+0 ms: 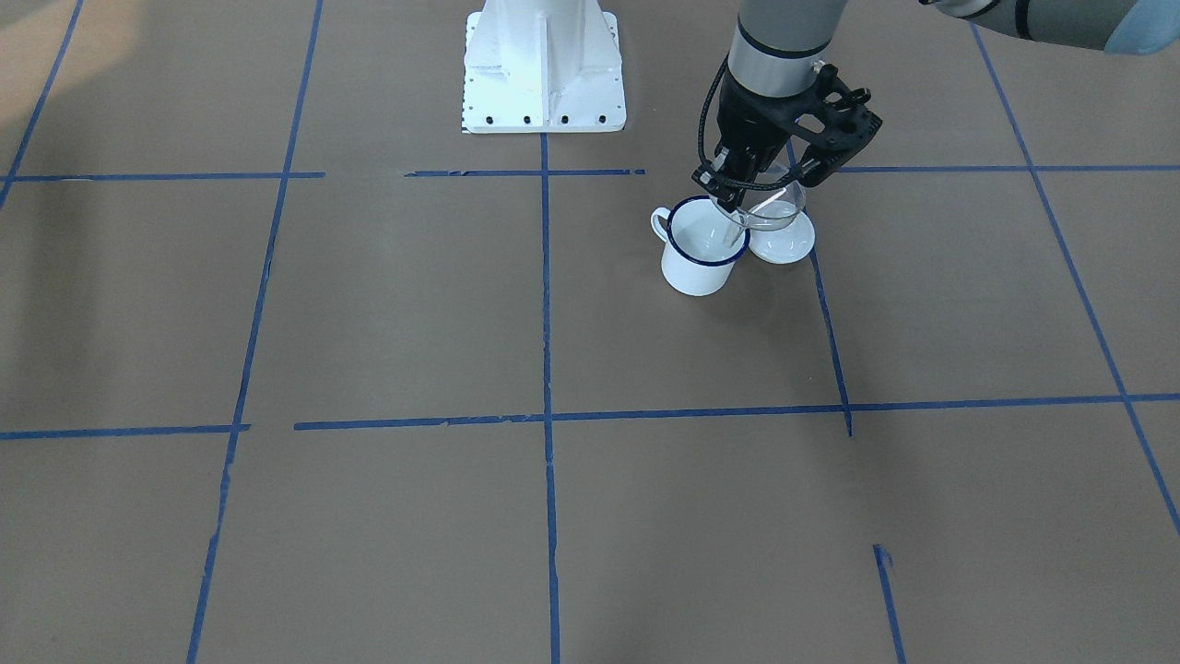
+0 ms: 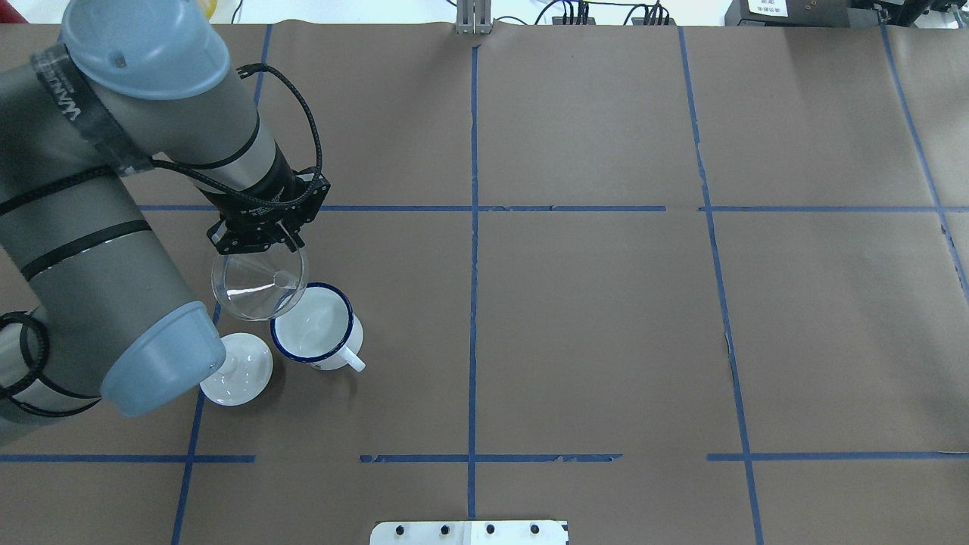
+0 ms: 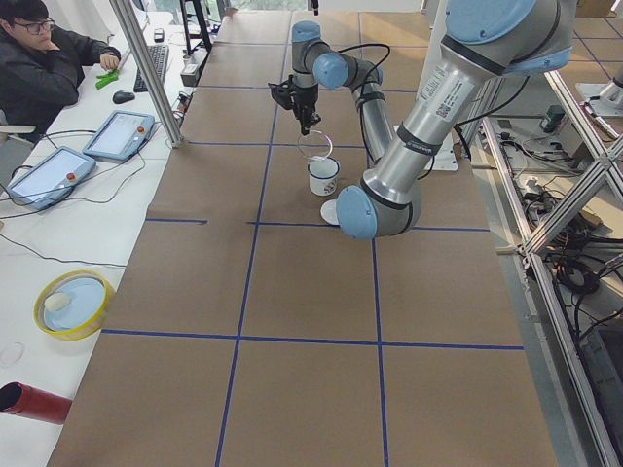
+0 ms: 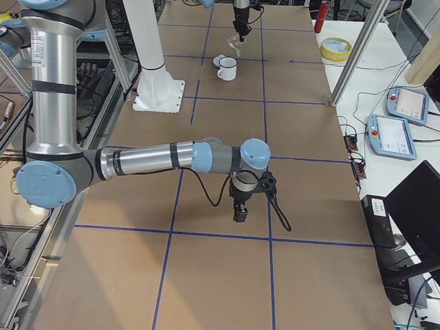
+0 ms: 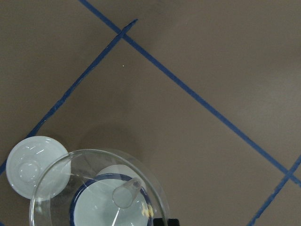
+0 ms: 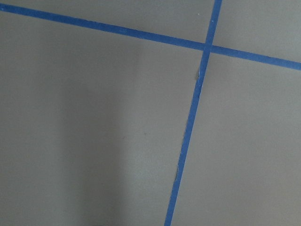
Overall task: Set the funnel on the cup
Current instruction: 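Carry the funnel over the mug and lower it into the mug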
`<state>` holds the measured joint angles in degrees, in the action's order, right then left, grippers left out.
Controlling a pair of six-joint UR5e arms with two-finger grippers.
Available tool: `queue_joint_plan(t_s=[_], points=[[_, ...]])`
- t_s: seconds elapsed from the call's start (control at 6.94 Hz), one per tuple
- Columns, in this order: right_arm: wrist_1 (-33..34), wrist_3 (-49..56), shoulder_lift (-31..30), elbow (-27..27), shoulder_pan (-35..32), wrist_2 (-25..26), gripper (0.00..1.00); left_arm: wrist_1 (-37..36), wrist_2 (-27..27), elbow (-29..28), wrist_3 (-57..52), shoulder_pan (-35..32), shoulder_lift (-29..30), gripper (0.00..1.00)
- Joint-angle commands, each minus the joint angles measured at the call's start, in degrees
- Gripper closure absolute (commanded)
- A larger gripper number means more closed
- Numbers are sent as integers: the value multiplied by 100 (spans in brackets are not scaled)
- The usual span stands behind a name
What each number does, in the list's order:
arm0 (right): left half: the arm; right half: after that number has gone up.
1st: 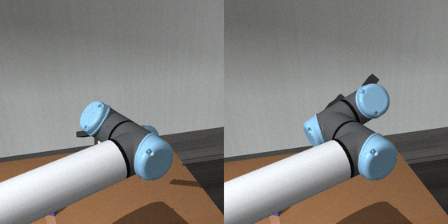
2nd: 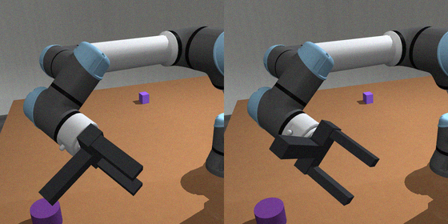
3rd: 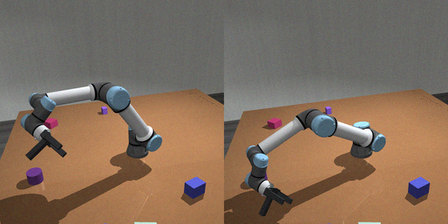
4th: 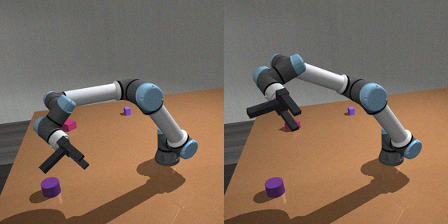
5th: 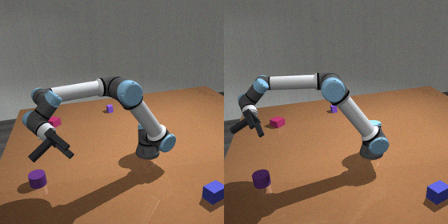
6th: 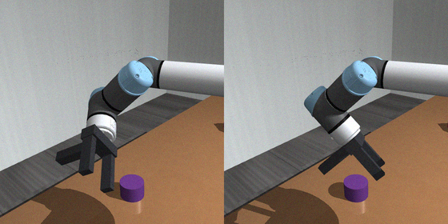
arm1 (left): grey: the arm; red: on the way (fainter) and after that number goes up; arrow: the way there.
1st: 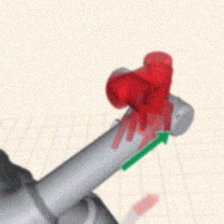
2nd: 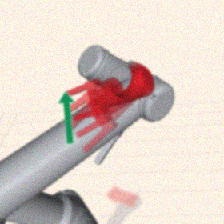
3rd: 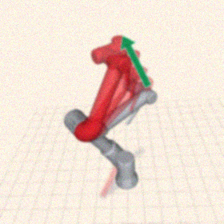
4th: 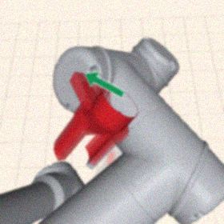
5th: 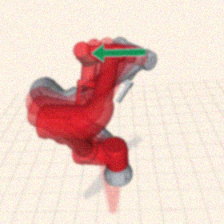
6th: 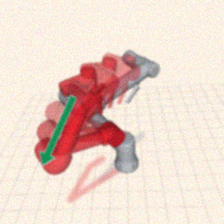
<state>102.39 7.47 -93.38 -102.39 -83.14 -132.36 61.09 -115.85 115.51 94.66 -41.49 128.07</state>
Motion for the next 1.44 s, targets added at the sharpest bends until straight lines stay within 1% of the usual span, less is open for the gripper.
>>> queue_joint_plan(t_s=[0.0,0.14,0.29,0.72,1.01,1.15,1.3], points=[[0,0,-5,0,0,0,0,-98,-8,-683,-141,71,392,100],[0,0,-5,0,0,0,0,129,-17,-1009,-219,167,412,100],[0,0,-5,0,0,0,0,340,1,-1274,-228,516,360,100],[0,0,-5,0,0,0,0,377,18,-1311,-264,844,316,100],[0,0,-5,0,0,0,0,368,45,-1294,-264,844,289,100],[0,0,-5,0,0,0,0,377,45,-1216,-264,844,185,55],[0,0,-5,0,0,0,0,377,62,-1232,-264,844,175,1]])
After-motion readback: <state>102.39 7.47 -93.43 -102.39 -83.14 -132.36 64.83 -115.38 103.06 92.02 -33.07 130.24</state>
